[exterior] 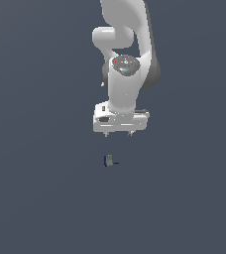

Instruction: Pick up the object and move it to a goal position.

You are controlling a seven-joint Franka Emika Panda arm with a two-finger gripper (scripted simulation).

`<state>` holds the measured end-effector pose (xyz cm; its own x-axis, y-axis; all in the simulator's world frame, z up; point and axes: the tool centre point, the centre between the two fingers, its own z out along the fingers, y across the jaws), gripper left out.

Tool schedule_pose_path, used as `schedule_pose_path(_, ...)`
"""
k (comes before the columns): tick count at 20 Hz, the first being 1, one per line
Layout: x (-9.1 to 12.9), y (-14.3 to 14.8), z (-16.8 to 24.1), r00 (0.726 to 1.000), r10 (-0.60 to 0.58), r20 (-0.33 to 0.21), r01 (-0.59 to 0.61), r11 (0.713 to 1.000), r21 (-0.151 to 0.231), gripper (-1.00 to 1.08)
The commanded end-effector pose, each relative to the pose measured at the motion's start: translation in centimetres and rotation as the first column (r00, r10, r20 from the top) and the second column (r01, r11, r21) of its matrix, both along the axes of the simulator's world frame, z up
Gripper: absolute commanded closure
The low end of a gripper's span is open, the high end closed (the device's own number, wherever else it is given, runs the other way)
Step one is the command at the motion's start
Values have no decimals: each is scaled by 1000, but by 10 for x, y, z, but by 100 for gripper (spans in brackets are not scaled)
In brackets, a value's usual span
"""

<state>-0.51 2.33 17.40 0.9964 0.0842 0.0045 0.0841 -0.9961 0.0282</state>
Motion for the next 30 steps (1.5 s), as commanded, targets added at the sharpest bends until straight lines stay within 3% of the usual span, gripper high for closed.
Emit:
schedule_pose_path(1, -1, 1, 0, 1000, 7, -1, -7, 1000, -3, -92)
schedule_pose_path(9, 1, 0, -3, 999, -41, -1, 41, 999, 2, -92)
schedule_pose_path(18, 7, -3, -15, 979, -204, -3, 204, 979, 13, -92)
schedule_pose_path(24, 13, -6, -27, 930, -368, -7, 368, 929, 21, -92)
schedule_pose_path(30, 18, -9, -40, 848, -530, -12, 530, 848, 26, -92)
